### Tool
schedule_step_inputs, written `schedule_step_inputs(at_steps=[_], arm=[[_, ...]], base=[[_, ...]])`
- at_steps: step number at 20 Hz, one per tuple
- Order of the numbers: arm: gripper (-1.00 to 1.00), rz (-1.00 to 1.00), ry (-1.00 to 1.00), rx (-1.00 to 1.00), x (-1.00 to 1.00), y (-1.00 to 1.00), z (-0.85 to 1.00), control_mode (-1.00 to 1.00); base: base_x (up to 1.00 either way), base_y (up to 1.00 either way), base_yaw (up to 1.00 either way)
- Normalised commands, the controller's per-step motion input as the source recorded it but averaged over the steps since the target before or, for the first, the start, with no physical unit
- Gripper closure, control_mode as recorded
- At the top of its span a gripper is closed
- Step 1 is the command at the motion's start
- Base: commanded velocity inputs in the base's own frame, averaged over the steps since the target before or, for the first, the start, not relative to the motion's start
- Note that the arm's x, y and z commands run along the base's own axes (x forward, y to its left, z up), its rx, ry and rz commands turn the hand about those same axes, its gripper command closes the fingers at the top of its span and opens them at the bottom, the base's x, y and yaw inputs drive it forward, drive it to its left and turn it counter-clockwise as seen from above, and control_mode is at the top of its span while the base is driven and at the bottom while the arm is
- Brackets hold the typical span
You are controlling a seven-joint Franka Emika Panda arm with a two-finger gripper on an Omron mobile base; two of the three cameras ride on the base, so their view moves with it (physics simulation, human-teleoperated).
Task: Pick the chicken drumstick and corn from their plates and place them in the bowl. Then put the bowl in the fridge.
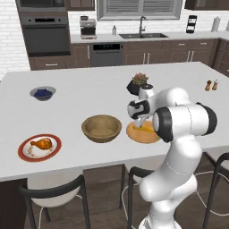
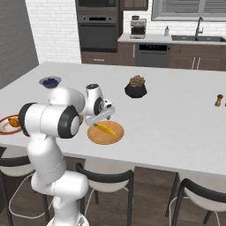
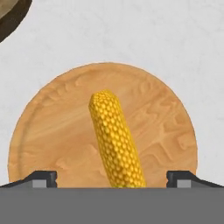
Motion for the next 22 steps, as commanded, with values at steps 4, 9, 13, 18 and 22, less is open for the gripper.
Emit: schedule_step_inputs(at_steps=[4,9,13,18,22], arm=[[-1.00,0.01,0.00,0.00,0.08,-0.08,-0.45,-1.00],[-1.00,0.04,0.00,0.01,0.20,-0.16,-0.31,-1.00],[-1.00,0.02,0.01,0.00,0.00,0.00,-0.47,-1.00],[-1.00,0.00,0.00,0.00,0.01,0.00,-0.28,-1.00],[1.00,0.00,0.00,0.00,0.06,0.00,-0.06,-1.00]], base=[[0.00,0.00,0.00],[0.00,0.00,0.00],[0.00,0.00,0.00],[0.00,0.00,0.00],[0.00,0.00,0.00]])
